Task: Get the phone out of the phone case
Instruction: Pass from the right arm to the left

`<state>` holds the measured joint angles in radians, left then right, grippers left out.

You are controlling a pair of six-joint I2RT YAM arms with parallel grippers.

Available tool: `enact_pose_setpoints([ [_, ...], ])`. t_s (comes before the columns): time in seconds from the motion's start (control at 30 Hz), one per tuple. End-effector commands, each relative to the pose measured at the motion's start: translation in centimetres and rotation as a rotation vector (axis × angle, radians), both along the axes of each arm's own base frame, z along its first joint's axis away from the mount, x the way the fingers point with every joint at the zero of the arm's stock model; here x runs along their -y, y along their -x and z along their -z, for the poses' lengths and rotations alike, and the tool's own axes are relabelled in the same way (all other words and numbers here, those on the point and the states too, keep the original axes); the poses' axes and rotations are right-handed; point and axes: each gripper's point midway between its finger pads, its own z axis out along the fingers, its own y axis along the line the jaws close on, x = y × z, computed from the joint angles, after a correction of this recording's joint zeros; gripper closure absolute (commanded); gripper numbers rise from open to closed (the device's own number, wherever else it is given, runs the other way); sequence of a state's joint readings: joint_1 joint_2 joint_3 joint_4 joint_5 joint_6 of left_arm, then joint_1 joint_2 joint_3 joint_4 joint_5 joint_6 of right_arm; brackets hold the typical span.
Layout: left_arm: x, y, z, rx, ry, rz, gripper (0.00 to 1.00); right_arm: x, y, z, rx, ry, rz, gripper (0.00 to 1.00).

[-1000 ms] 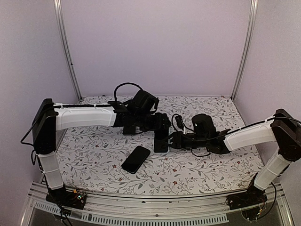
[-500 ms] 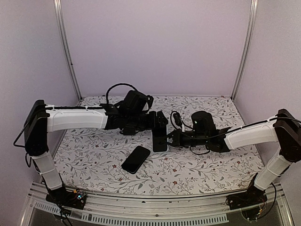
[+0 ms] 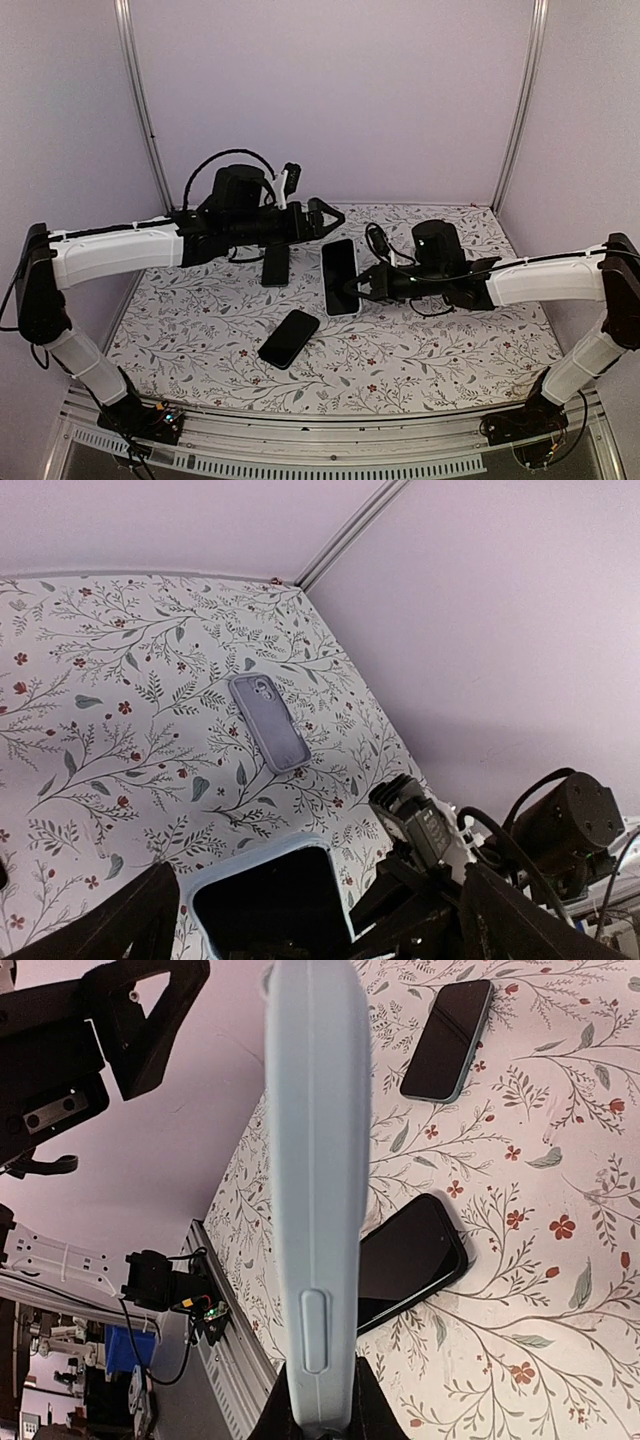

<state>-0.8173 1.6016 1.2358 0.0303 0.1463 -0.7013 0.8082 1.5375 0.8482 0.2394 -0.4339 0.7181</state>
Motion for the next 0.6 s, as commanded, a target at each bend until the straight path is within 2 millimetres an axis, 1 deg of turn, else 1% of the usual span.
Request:
enact_pose_setpoints([
  [0.0, -2.3, -0.4, -1.6, 0.042, 0.09, 0.048, 0.02, 0.3, -0.4, -6.1, 0.107, -0.123, -0.047, 1.0],
  [0.03, -2.5, -0.2, -2.1, 0.05, 0.121, 0.079, 0.02, 0.5, -0.5, -6.5, 0.112, -0.133, -0.052, 1.0],
  [0.13, -3.3, 0.0, -2.6, 0.045, 0.18, 0.137, 0.03, 1.0, -0.4, -7.9, 0.127, -0.165, -0.082, 1.0],
  [0.23, -3.8, 0.2, -2.7, 0.027, 0.25, 0.203, 0.04, 1.3, -0.1, -9.2, 0.134, -0.199, -0.111, 1.0],
  [0.43, -2.5, 1.7, -3.5, -0.006, 0.37, 0.376, 0.06, 1.2, 0.9, -12.0, 0.147, -0.284, -0.184, 1.0],
  [0.57, -1.7, 2.8, -4.8, -0.008, 0.463, 0.476, 0.09, 1.1, 1.1, -13.2, 0.152, -0.317, -0.207, 1.0],
])
